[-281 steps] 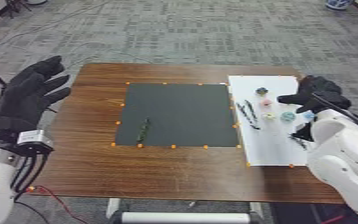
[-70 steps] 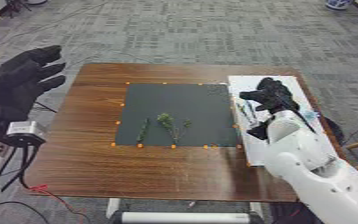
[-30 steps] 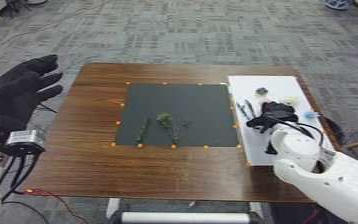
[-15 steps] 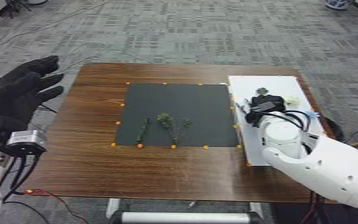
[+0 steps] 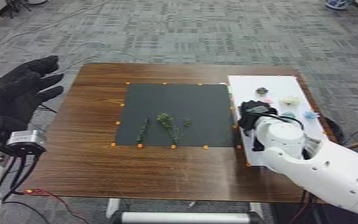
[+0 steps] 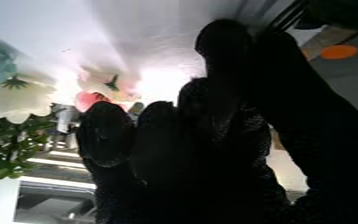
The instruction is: Arrange flowers
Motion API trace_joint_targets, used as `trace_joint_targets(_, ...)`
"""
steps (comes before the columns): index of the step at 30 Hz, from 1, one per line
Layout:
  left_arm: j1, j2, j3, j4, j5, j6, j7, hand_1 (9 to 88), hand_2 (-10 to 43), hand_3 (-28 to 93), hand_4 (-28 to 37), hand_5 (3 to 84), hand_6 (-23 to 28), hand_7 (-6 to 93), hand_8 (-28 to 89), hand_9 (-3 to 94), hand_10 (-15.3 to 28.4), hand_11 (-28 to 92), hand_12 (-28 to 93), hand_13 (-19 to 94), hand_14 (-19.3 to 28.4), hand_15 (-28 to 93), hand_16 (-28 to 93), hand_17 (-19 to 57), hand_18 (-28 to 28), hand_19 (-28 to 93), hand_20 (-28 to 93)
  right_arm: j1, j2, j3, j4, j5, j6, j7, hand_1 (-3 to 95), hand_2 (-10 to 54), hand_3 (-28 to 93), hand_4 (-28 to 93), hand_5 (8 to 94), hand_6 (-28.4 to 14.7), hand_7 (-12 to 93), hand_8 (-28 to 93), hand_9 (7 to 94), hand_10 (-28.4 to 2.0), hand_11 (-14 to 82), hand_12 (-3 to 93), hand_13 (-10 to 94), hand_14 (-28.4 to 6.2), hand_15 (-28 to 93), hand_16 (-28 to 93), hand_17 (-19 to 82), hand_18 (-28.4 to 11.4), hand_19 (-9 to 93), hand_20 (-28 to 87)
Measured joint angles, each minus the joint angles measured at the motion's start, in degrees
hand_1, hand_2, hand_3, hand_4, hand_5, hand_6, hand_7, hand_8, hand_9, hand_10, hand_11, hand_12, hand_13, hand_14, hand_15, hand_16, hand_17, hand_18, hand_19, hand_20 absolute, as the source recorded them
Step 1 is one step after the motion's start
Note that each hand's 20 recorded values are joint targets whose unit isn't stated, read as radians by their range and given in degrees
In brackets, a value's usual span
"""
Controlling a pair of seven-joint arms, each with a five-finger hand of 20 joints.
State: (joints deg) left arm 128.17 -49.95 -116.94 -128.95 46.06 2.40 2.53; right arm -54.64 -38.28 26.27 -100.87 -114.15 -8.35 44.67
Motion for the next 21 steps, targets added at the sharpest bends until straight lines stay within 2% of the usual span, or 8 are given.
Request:
trace_joint_targets(7, 0.1, 0.0, 0.0, 0.0, 0.0, -0.01, 0.02, 25.6, -7.9, 70, -25.2, 24.8, 3.0, 25.4, -11, 17.3, 9.7, 21, 20, 9, 12.9, 40, -3, -10.8, 20.5, 40, 8, -4.8, 1.0, -0.1, -2.1, -3.4, 11.4, -0.3, 37.2, -9.5, 86, -10, 75.8, 0.2, 56, 24, 84.1, -8.9, 58.3, 53.0, 79, -8.0, 85, 45, 48, -23.7, 93, 70)
trace_joint_targets(11, 0.2, -0.04, -0.02, 0.0, 0.0, -0.01, 0.0, 25.6, -7.9, 70, -25.2, 24.9, 3.0, 25.2, -11, 17.3, 9.7, 21, 20, 9, 12.9, 40, -3, -10.8, 20.5, 40, 8, -8.8, 1.2, 2.5, -5.0, -2.8, 14.2, -0.9, 37.1, -9.5, 86, -10, 76.0, 0.1, 55, 25, 84.4, -9.0, 58.4, 52.6, 79, -8.0, 85, 45, 48, -23.6, 93, 70)
trace_joint_targets(17, 0.1, -0.04, 0.08, 0.05, 0.0, -0.01, -0.03, 25.6, -7.8, 70, -25.2, 24.8, 2.9, 25.3, -11, 17.3, 9.7, 21, 20, 9, 12.9, 40, -3, -10.8, 20.5, 40, 8, -8.2, 0.8, 0.9, -7.3, -2.2, 20.5, -2.1, 37.1, -9.5, 86, -10, 76.0, 0.0, 55, 25, 84.5, -8.8, 58.4, 52.7, 79, -8.1, 85, 45, 48, -23.6, 93, 70)
trace_joint_targets(21, 0.1, -0.05, 0.23, 0.06, 0.0, 0.01, -0.04, 25.5, -7.8, 70, -25.1, 24.8, 2.9, 25.2, -11, 17.3, 9.7, 21, 20, 9, 12.9, 40, -3, -10.8, 20.5, 40, 8, -6.5, -1.2, -0.2, -7.1, -2.3, 20.6, -2.6, 36.9, -9.5, 86, -10, 75.9, 0.2, 56, 25, 84.6, -8.8, 58.5, 52.6, 79, -7.9, 85, 45, 48, -23.6, 93, 70)
